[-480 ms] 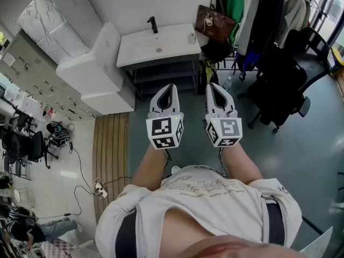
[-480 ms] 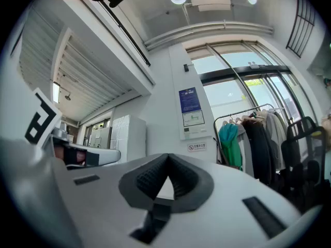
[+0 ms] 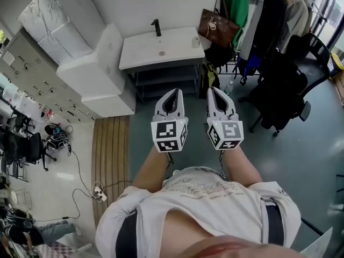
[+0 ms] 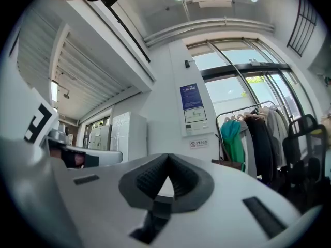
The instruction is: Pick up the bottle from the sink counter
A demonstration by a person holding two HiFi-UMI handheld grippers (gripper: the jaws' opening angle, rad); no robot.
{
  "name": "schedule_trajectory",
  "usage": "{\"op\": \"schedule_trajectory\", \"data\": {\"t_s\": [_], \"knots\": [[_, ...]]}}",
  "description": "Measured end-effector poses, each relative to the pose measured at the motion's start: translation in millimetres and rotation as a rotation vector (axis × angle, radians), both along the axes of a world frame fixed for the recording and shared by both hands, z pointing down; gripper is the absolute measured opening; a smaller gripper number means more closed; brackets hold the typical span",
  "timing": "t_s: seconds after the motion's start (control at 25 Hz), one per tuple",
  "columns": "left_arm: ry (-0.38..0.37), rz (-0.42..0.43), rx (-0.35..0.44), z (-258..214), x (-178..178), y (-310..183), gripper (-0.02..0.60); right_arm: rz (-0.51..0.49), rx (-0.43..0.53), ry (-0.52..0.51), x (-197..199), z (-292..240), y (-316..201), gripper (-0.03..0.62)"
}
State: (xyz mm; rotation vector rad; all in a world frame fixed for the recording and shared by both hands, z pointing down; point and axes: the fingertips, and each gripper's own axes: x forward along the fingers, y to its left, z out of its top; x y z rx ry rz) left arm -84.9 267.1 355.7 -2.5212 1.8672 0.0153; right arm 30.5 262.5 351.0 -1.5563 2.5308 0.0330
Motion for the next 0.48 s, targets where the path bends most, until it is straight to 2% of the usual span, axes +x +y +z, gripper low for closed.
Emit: {"op": "schedule_trajectory", "data": {"t_s": [0.48], "knots": [[0.007,0.074,-0.022,11,-52,-12,0.020,0.048,0.018,-0.007,-59,-3,0,0.025]]}}
